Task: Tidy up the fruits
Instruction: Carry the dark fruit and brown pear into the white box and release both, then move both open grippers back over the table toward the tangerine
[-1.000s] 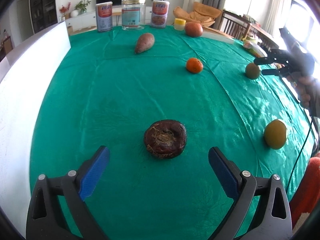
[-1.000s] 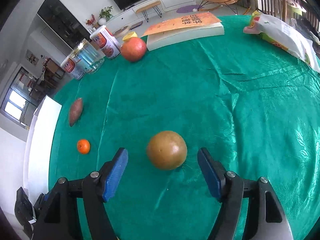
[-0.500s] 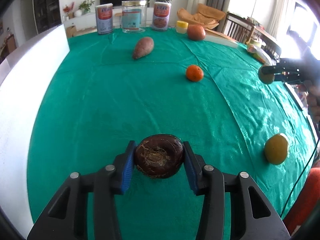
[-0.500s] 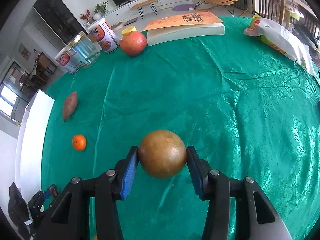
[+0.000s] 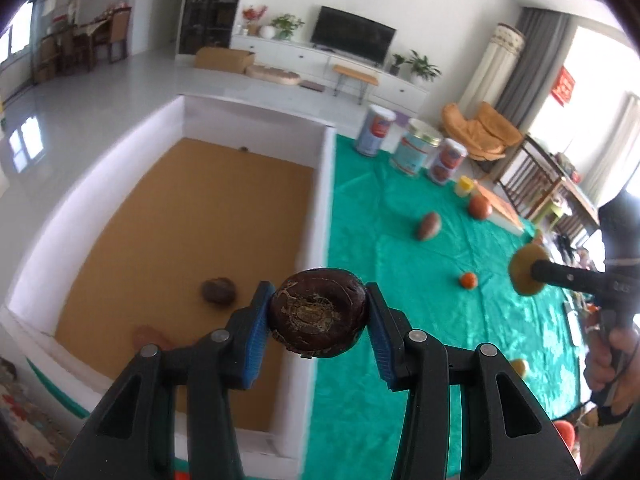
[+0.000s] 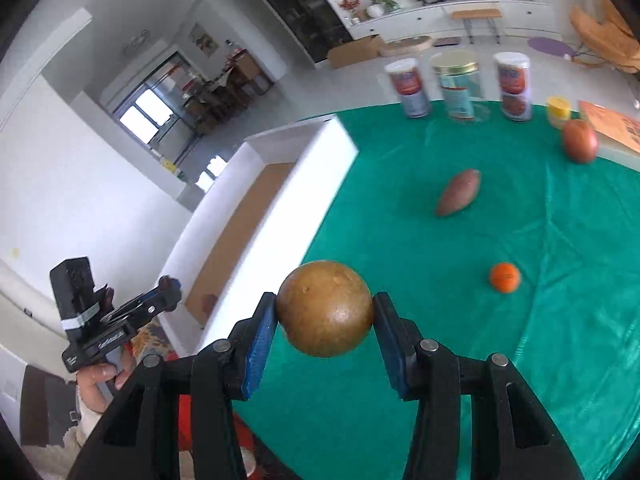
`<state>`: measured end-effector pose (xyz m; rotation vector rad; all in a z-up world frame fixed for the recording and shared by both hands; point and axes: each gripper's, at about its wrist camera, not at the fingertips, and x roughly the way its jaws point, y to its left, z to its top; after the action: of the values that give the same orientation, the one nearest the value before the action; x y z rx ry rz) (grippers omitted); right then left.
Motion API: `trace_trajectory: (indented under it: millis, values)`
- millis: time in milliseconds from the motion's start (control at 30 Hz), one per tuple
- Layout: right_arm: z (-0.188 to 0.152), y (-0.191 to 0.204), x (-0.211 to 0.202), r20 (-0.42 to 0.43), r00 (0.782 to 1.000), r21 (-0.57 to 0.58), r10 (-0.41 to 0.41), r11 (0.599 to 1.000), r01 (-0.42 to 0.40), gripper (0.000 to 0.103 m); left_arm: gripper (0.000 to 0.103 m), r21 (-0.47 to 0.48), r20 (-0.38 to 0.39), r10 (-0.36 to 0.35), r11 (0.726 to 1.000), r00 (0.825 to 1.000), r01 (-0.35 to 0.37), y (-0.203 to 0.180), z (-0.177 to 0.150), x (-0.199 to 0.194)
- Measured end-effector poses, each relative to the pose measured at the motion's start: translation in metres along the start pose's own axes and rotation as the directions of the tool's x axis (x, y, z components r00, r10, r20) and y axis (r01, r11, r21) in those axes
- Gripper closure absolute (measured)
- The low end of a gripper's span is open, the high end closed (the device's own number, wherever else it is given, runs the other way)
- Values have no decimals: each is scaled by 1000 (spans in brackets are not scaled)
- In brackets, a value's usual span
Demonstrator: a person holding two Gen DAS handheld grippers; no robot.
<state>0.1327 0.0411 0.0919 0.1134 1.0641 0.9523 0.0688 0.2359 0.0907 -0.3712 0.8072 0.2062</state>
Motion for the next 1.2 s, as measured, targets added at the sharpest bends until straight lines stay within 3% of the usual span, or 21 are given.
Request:
trace_trajectory:
  millis: [67, 167, 367, 433, 500, 600, 700, 833, 1000, 1133, 1200]
  values:
    - [5, 45, 42, -57, 998, -74, 40, 996, -44, 54, 57, -48, -41, 84, 995, 996, -86, 41, 8, 15]
    - [3, 101, 105, -150, 988, -181, 38, 981, -65, 54, 57, -56, -112, 193, 978, 975, -200, 81, 13, 41]
    - [-10, 158, 202, -275, 952, -347, -137, 937, 35, 54, 56, -69, -220, 249, 960, 943, -270, 112, 11, 78]
    - [-11, 165, 220, -287, 937, -379, -200, 922, 81, 53, 51, -73, -232, 260, 956, 937, -284, 115, 10, 83]
    - [-8, 166, 224, -273, 939, -375, -210, 922, 97, 48, 33, -81, -209, 263, 955, 942, -285, 116, 10, 81]
    - [3, 166, 205, -216, 962, -334, -165, 939, 86, 47, 25, -77, -117, 295, 949, 948, -305, 108, 14, 62]
    - [21, 155, 156, -99, 985, -317, -143, 943, 105, 41, 17, -61, -8, 299, 952, 954, -299, 87, 22, 33]
    - [30, 139, 91, 59, 987, -293, -151, 942, 162, 27, 8, 5, 139, 250, 967, 958, -253, 35, 24, -6]
    - [4, 93, 18, 195, 944, -245, -266, 919, 310, 16, 7, 139, 166, 93, 983, 982, -117, -49, 0, -16]
    - [-37, 22, -30, 232, 899, -116, -372, 907, 405, 14, 6, 235, 55, -41, 972, 998, 27, -115, -40, 20]
    - [-66, -21, -53, 246, 860, -35, -447, 883, 469, 14, 6, 269, -25, -62, 961, 998, 67, -145, -65, 49]
